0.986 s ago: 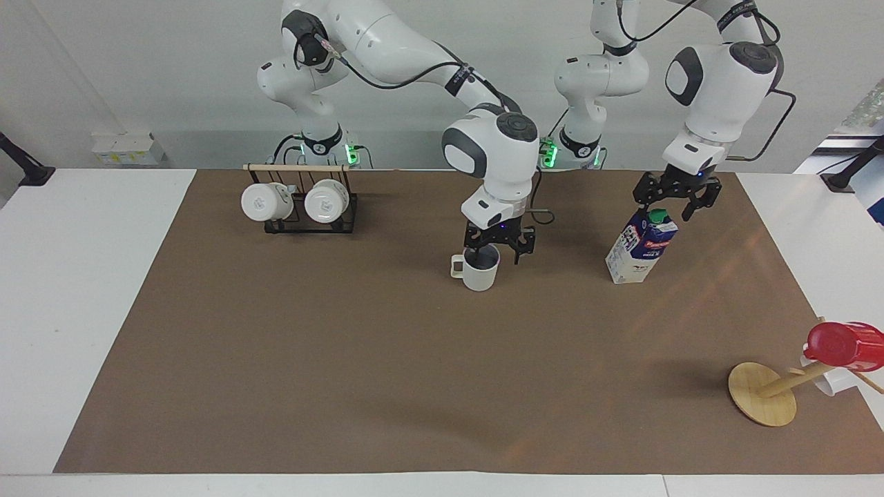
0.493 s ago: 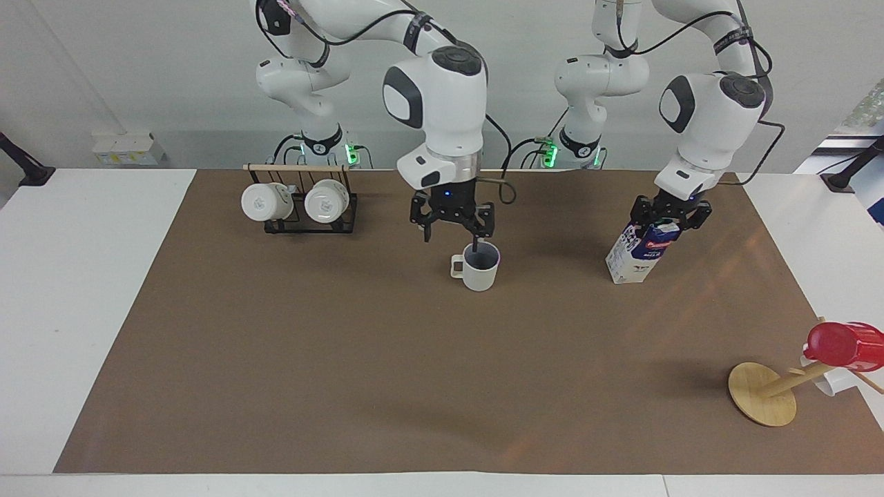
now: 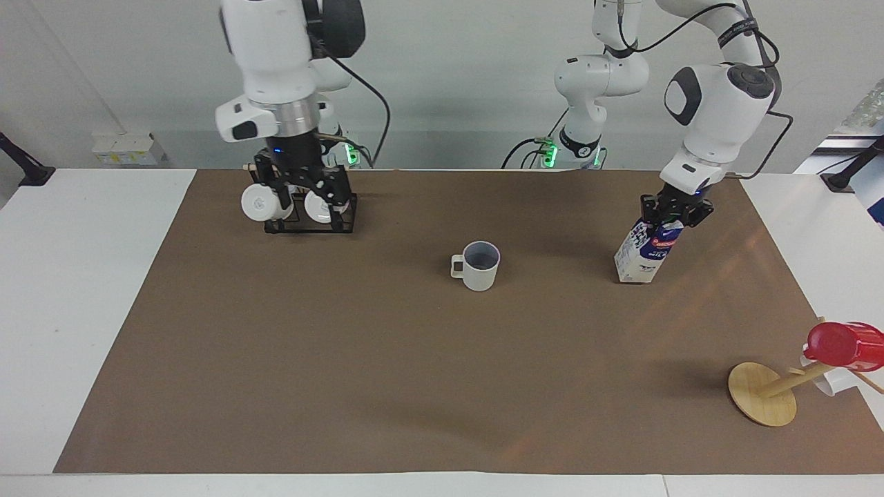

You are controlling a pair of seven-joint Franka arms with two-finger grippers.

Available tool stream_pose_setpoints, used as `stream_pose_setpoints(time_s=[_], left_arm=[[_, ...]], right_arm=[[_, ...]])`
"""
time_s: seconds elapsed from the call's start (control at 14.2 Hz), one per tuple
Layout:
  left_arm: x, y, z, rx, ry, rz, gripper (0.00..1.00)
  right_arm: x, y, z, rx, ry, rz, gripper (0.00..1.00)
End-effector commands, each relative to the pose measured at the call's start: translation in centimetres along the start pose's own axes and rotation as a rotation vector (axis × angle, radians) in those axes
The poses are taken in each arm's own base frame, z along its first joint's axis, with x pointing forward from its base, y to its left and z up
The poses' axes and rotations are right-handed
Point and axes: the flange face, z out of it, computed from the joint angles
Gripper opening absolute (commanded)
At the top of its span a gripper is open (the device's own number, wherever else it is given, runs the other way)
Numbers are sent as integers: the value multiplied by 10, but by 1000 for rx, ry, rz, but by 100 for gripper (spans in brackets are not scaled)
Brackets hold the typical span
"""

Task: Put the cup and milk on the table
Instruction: 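Lift the milk carton with the left gripper while the right gripper withdraws, then carry the carton with the left gripper and lower it beside the mug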

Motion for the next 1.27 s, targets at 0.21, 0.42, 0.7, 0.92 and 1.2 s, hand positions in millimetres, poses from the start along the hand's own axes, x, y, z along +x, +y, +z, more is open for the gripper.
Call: stream_pose_setpoints(time_s=[0.21,0.42,0.7,0.92,1.2], left_arm=[[5,99,-6,-45,-16,-128,38],[-1,135,9,-57,-19,-132,38],[-10,161,30,-55,-39,-137,38],[-11,172,50,-51,-53,-121,38],[-11,171,59,-51,-49,-122,39]], right_arm=[[-18,8,-25,-20,-37,-103,100],[-14,8,-36,-19,-48,-145,100],[-15,7,-32,1,-58,-137,100],[-14,8,-32,-1,-59,-134,100],[-14,8,-32,-2,-61,-133,100]])
